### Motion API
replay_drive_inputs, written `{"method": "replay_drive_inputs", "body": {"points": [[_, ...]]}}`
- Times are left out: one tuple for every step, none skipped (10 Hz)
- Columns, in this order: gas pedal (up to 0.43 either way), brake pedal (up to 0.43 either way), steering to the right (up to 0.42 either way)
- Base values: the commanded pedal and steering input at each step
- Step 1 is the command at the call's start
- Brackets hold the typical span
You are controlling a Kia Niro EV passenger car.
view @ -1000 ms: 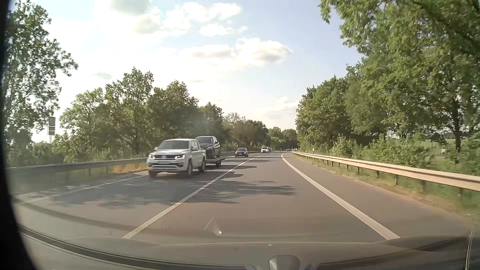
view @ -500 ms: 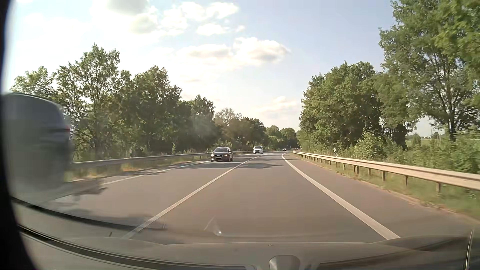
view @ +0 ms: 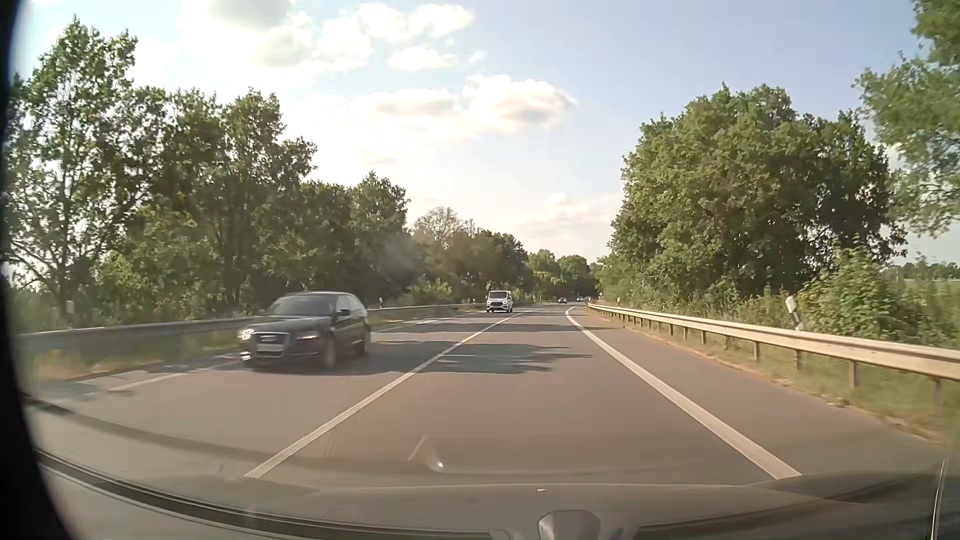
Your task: Follow the waypoints while adhering to traffic rules and regulations
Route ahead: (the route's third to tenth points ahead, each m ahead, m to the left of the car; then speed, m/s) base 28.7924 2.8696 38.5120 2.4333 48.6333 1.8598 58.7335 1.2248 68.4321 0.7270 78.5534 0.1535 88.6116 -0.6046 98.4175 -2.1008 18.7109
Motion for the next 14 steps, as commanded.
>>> {"method": "replay_drive_inputs", "body": {"points": [[0.169,0.006,0.008],[0.157,0.006,0.008],[0.138,0.006,0.009],[0.130,0.006,0.010],[0.130,0.006,0.010],[0.130,0.006,0.010],[0.130,0.006,0.010],[0.130,0.006,0.010],[0.138,0.006,0.010],[0.138,0.006,0.010],[0.138,0.006,0.010],[0.138,0.012,0.010],[0.150,0.006,0.010],[0.150,0.006,0.010]]}}
